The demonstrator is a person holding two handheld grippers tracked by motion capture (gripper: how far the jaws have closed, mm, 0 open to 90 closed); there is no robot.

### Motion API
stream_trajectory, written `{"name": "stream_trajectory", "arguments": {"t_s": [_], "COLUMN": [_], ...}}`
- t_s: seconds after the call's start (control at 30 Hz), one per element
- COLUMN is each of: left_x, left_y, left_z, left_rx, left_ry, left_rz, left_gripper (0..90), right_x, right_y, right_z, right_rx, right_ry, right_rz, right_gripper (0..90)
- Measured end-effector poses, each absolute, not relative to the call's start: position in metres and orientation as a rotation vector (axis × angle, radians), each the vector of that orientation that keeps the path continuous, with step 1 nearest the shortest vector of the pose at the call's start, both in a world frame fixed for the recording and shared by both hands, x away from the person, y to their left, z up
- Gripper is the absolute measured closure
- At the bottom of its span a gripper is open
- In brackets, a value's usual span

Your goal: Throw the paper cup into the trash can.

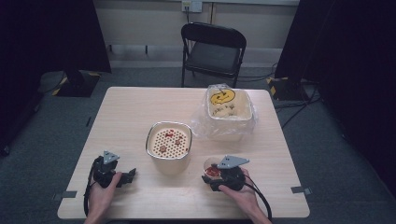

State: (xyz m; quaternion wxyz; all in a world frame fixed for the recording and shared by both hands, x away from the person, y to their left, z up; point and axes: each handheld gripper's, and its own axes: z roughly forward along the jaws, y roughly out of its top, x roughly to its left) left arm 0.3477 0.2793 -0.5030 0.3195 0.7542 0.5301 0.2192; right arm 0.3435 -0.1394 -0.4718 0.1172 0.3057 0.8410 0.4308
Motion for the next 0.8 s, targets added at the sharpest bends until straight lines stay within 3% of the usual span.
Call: {"name": "stream_trajectory", "arguments": {"t_s": [0.4,0.8], "left_x": [0.348,0.348], "left_y": [0.279,0.279], "left_z": [-0.503,-0.503], "left_rx": [1.982,1.982], "left_ry": [1.393,1.392], "left_rz": [0.575,0.574], "left_gripper": [0.1,0.0], "right_x": [0.348,0.356], "right_y": [-0.140,-0.137], "right_z": [-0.444,-0.392], "right_rx": [0.898,0.841], "right_ry": [2.425,2.356], "right_rz": [1.296,1.264], "right_gripper": [38.8,38.9]}}
